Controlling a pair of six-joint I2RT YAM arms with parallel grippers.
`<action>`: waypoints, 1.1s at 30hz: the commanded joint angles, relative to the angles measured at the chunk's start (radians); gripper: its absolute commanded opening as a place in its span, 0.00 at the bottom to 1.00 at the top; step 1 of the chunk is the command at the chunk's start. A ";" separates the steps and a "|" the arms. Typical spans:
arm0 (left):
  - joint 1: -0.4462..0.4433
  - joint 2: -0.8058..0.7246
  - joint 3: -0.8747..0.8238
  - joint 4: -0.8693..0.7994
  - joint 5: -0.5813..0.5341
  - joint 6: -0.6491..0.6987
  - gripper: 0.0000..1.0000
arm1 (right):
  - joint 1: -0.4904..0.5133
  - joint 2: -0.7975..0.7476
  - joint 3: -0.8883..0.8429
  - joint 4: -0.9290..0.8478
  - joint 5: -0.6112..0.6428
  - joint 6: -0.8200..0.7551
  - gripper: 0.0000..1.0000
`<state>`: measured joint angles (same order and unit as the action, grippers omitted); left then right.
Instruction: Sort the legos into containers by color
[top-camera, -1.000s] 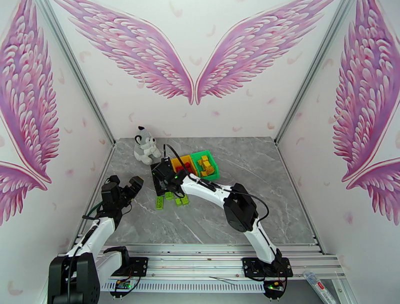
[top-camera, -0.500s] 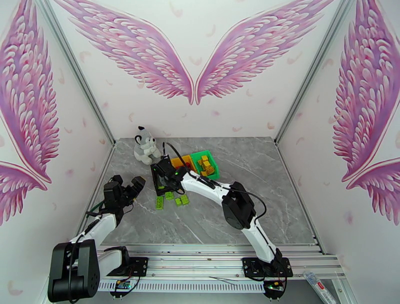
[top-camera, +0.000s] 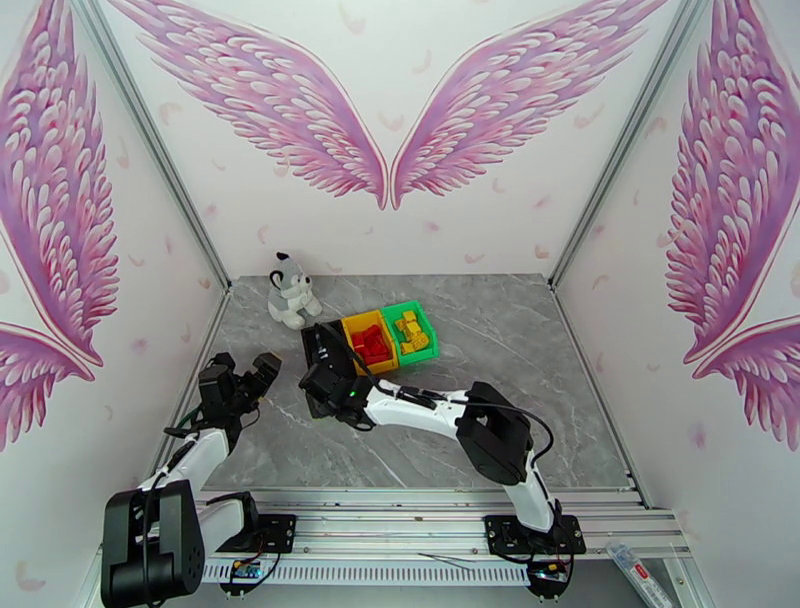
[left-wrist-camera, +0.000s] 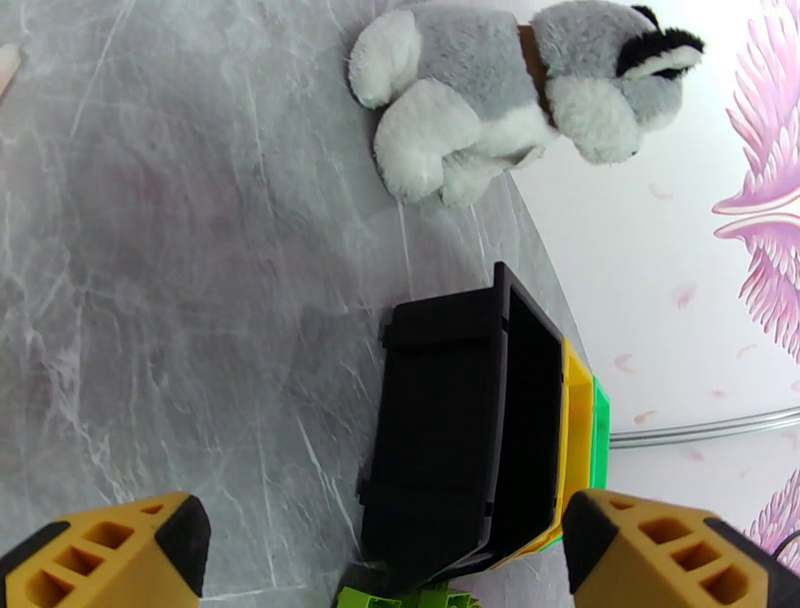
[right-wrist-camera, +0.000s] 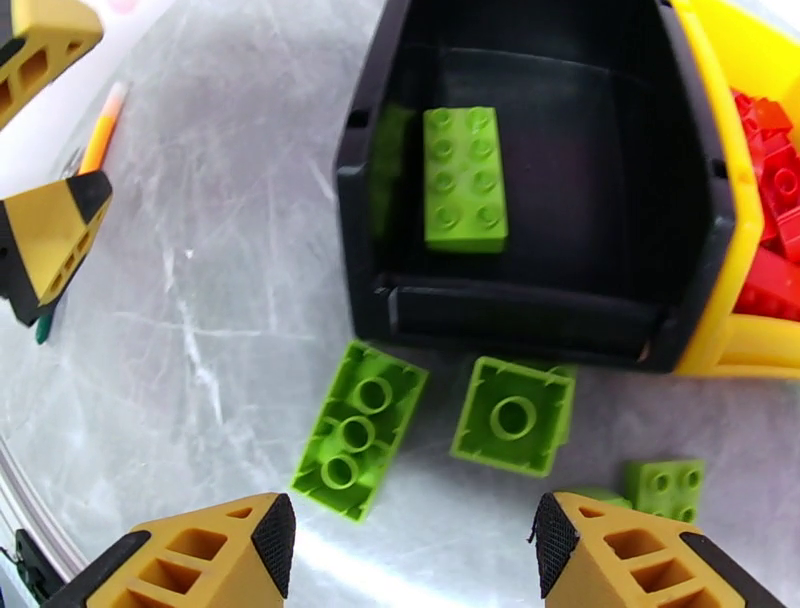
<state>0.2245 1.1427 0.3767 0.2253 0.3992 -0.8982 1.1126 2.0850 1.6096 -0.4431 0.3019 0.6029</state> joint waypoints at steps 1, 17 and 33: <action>0.033 -0.018 -0.024 -0.013 0.014 -0.011 0.99 | 0.011 0.029 0.003 0.062 -0.022 0.052 0.70; 0.130 -0.014 -0.061 0.014 0.068 -0.053 0.99 | 0.046 0.195 0.124 0.036 0.009 0.115 0.69; 0.131 0.000 -0.068 0.041 0.078 -0.061 0.99 | 0.047 0.257 0.168 -0.006 0.108 0.171 0.43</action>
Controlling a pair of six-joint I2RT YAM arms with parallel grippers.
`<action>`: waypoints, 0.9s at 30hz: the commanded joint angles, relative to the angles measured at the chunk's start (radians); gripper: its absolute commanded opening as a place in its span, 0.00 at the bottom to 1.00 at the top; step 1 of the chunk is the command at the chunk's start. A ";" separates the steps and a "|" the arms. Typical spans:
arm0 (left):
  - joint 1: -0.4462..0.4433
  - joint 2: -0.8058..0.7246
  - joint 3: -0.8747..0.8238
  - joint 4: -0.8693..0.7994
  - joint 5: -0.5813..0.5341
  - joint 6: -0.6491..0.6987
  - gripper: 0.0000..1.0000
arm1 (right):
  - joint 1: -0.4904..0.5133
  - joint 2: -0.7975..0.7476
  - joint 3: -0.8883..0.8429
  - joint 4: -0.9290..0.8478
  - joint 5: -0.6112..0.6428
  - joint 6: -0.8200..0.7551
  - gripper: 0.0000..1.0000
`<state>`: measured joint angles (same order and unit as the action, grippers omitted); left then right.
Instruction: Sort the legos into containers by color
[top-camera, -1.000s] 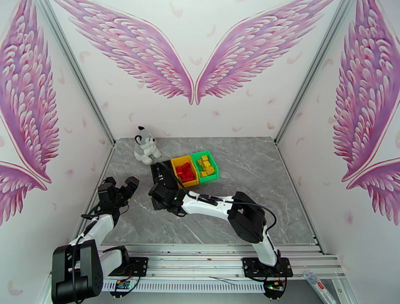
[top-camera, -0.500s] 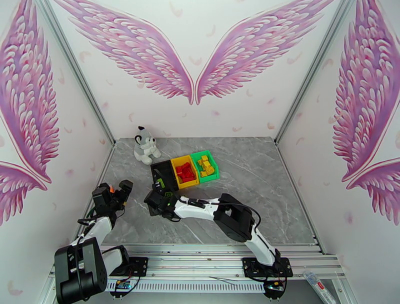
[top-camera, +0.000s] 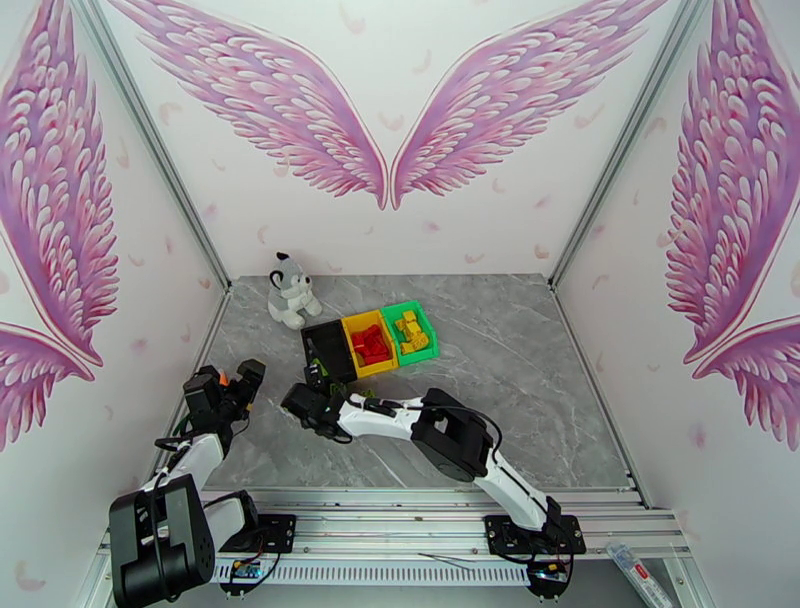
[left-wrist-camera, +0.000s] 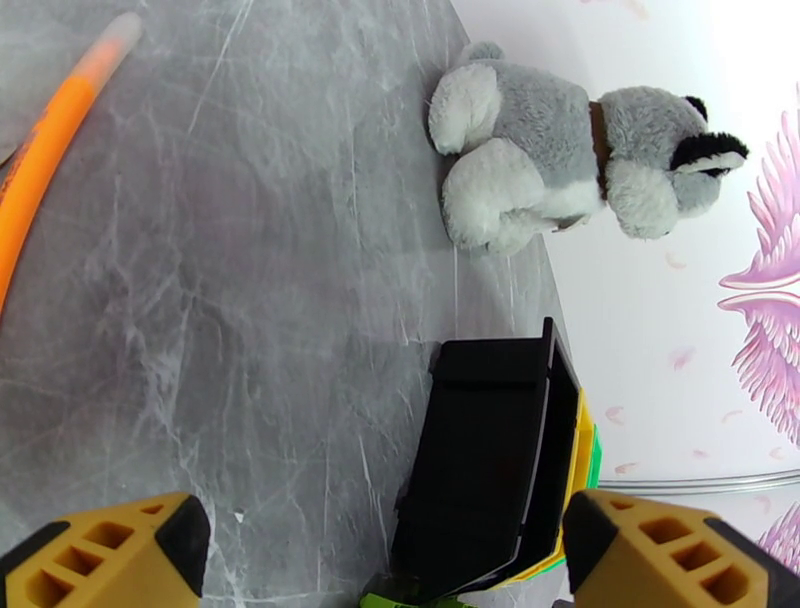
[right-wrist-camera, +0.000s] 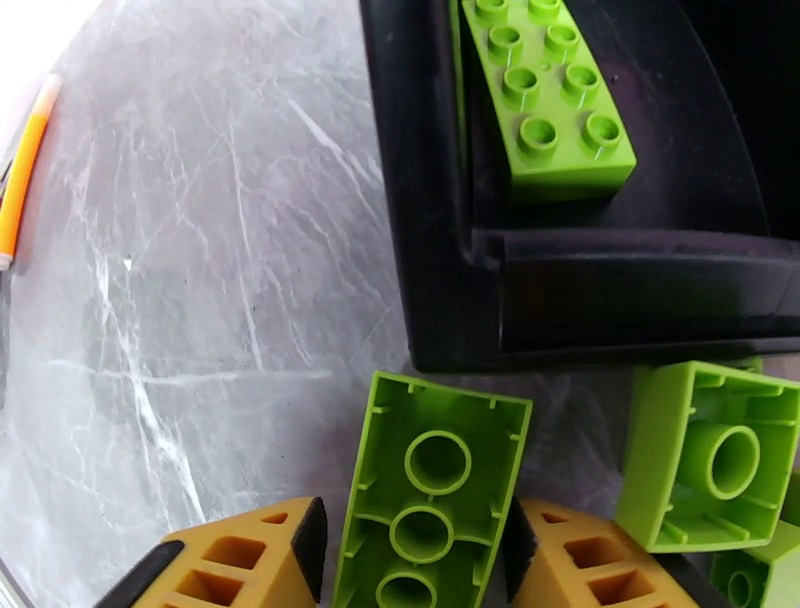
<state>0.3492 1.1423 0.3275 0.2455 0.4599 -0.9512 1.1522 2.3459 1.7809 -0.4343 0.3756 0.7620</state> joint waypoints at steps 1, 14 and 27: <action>0.006 0.003 -0.019 0.024 0.021 -0.008 0.99 | 0.009 -0.017 -0.022 0.000 0.035 0.011 0.39; -0.144 0.029 0.058 0.037 0.028 0.063 0.99 | 0.015 -0.293 -0.358 0.164 0.056 -0.025 0.23; -0.244 0.067 0.092 0.034 0.001 0.081 0.99 | -0.096 -0.326 -0.230 0.066 0.074 -0.133 0.24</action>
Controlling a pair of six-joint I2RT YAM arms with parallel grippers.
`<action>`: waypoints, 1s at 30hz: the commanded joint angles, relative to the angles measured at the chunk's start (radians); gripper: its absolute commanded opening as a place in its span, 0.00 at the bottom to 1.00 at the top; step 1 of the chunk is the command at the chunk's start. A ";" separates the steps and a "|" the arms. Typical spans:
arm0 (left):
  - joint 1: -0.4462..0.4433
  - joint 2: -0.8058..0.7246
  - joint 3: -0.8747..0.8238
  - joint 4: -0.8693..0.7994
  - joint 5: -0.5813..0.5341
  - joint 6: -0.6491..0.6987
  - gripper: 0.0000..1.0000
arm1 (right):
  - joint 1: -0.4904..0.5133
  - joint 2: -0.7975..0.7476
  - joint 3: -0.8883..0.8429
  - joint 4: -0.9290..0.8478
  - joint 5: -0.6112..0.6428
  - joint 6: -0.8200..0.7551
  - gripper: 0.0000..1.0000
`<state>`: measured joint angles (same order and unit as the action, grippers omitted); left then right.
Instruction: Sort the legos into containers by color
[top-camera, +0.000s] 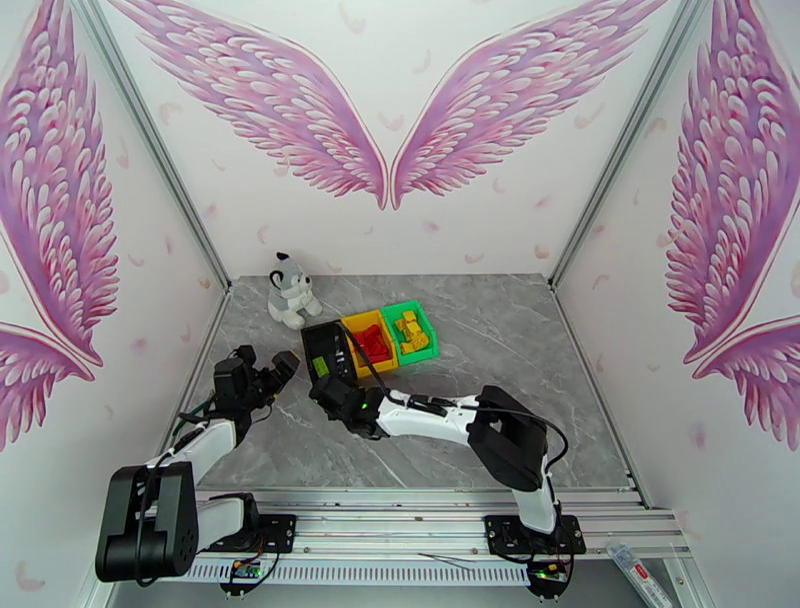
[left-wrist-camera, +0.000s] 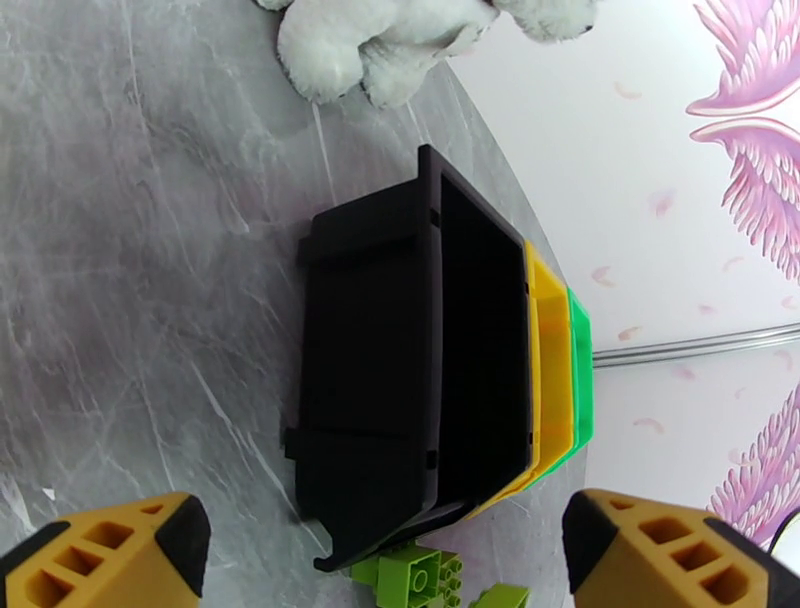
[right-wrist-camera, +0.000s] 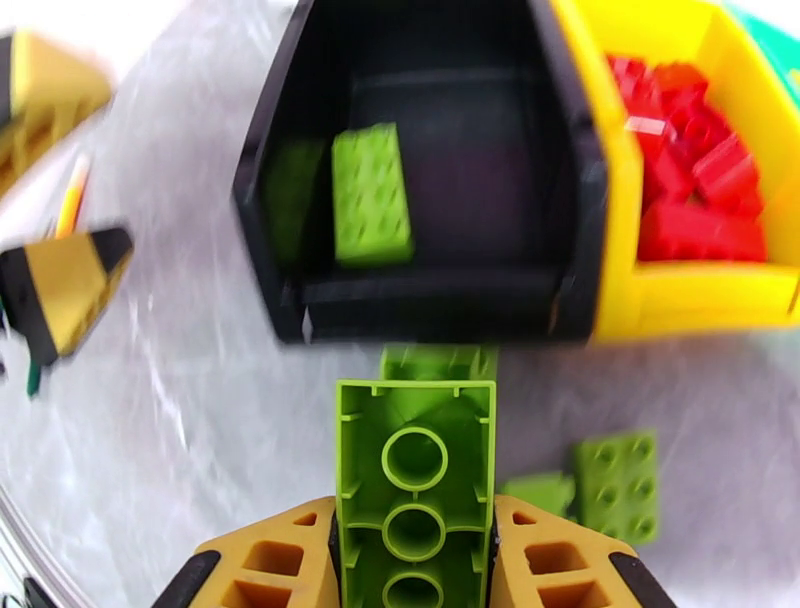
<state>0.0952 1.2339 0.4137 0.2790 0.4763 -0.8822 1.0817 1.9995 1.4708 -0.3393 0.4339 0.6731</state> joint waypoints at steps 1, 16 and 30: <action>0.017 -0.040 -0.001 -0.004 -0.022 0.009 0.99 | -0.034 0.035 0.107 -0.036 0.012 -0.050 0.25; 0.029 -0.104 -0.014 -0.017 -0.010 0.006 0.99 | -0.114 0.253 0.498 -0.191 -0.056 -0.125 0.60; 0.014 -0.132 -0.016 -0.044 -0.055 0.024 0.99 | -0.085 0.059 0.216 -0.096 -0.042 -0.123 0.60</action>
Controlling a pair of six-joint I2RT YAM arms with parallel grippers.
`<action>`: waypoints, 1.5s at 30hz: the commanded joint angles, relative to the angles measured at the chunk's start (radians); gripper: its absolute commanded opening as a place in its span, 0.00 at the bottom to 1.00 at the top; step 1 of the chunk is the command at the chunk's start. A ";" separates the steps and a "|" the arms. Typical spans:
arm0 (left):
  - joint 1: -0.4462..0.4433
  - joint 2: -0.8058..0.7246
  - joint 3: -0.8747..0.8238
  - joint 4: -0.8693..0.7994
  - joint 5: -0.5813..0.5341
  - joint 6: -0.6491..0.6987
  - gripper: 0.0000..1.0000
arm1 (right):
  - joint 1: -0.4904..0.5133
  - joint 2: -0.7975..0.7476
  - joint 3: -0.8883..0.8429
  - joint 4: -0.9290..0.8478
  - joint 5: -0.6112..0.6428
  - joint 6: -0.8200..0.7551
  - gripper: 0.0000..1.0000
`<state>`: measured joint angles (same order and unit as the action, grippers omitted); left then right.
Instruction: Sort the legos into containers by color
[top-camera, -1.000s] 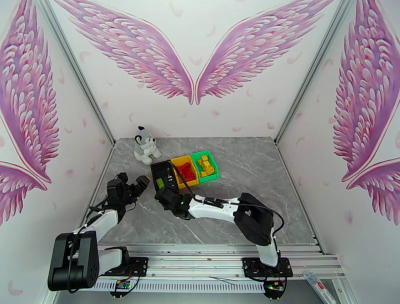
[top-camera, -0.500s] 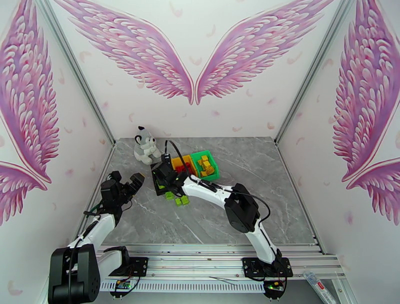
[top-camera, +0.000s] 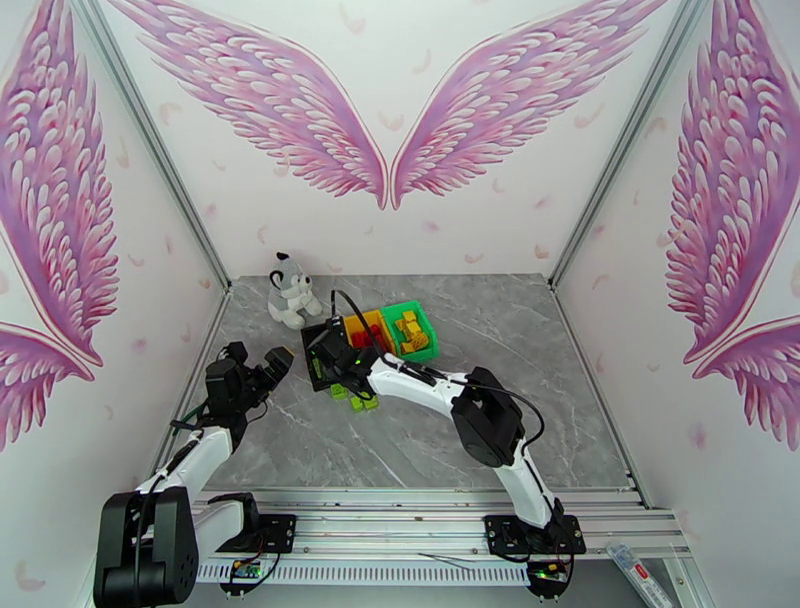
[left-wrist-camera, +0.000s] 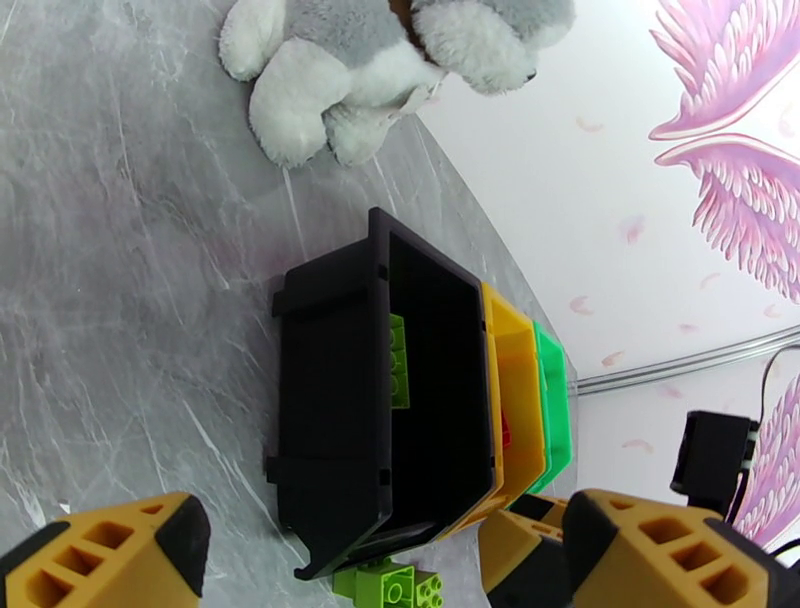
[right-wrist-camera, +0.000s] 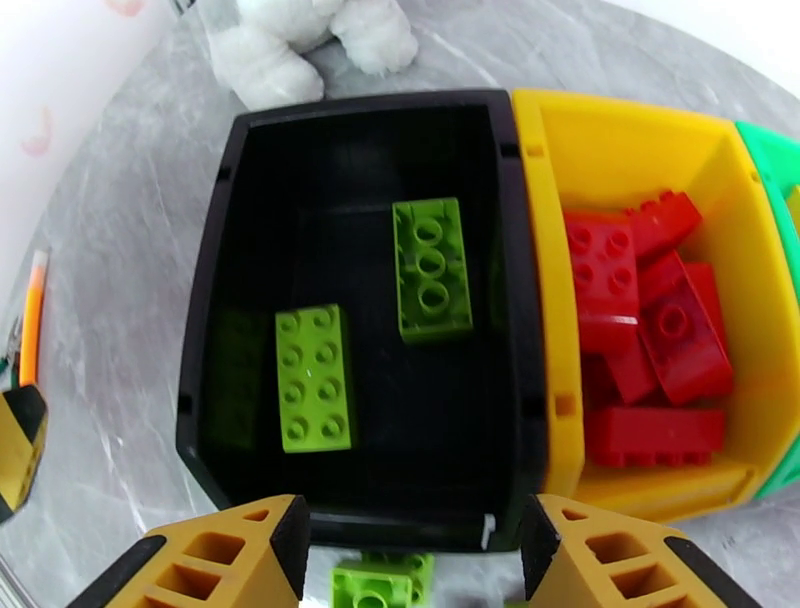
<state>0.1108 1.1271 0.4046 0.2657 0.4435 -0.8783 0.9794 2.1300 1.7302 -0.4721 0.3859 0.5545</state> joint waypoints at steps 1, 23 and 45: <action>-0.002 -0.024 -0.007 -0.032 -0.024 0.022 0.99 | 0.020 -0.083 -0.063 0.044 0.005 -0.002 0.60; -0.002 0.003 -0.012 -0.015 -0.019 0.011 0.99 | 0.084 0.033 -0.087 0.046 0.002 0.045 0.55; -0.002 0.006 -0.011 -0.015 -0.018 0.011 0.99 | 0.083 0.091 -0.052 0.030 0.021 0.051 0.42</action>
<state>0.1104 1.1290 0.4046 0.2520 0.4248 -0.8715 1.0550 2.2108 1.6562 -0.4294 0.3866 0.5873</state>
